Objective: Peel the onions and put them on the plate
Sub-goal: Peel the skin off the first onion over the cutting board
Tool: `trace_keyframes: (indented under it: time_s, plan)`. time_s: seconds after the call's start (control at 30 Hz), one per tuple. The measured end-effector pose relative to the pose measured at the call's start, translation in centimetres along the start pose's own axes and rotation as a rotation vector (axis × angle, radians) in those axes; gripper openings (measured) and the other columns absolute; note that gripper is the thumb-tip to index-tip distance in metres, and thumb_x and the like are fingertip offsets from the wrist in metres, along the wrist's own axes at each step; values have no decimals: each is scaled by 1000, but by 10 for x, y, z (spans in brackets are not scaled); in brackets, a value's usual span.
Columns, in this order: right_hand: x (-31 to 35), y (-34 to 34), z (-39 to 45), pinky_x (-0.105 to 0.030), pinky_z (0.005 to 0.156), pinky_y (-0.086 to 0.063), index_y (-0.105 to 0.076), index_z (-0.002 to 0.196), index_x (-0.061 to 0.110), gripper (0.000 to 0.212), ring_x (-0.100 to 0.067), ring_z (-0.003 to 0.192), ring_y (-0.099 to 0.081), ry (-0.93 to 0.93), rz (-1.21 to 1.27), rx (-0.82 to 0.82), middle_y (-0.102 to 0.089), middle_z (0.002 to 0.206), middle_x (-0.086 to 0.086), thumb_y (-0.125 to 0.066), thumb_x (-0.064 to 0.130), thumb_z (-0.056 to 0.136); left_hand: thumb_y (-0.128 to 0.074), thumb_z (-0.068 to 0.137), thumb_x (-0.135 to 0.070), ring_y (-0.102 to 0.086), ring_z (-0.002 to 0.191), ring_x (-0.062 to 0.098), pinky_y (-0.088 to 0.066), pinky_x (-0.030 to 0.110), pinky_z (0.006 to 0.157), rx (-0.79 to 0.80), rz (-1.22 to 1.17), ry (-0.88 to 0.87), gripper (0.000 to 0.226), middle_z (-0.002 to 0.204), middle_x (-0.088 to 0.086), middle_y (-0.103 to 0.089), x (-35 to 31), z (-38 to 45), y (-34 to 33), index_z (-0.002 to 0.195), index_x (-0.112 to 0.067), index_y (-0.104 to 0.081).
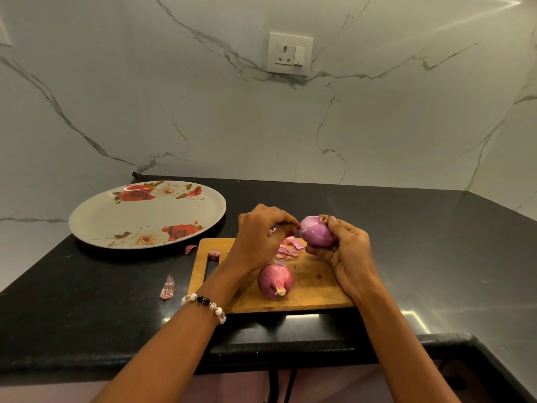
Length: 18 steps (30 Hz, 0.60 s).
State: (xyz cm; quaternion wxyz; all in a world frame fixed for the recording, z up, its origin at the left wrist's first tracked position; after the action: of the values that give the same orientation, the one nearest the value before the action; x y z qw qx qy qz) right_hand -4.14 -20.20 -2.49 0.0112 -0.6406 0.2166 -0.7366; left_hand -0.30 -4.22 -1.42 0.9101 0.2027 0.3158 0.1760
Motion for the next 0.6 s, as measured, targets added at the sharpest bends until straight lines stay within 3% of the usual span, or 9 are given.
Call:
trace_keyframes:
  time_s: [0.33, 0.6]
  plan:
    - [-1, -3, 1, -34, 61, -62, -68, 104, 10, 18, -36, 103, -67, 19, -59, 56, -65, 117, -14, -54, 21, 98, -77, 76, -21, -52, 91, 13, -46, 22, 75, -22, -1, 20, 17, 96, 5, -66, -7, 3, 1, 87, -9, -72]
    - [0, -3, 0, -35, 63, -63, -68, 103, 11, 18, -35, 104, -66, 12, -61, 57, -64, 118, -13, -53, 20, 99, -78, 75, -21, -49, 98, 10, -41, 17, 79, -38, 17, 2, 16, 102, 3, -63, -7, 2, 1, 84, -9, -72]
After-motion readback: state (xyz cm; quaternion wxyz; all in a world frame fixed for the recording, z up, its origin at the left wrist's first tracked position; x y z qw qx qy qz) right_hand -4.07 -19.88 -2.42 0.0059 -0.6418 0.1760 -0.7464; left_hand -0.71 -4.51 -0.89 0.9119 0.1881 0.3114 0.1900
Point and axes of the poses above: each hand's wrist, its own z-axis towards the middle knuckle, its own y-axis out of the back of the hand, x = y × z, the point moved 3 cm from there along z, towards the middle knuckle
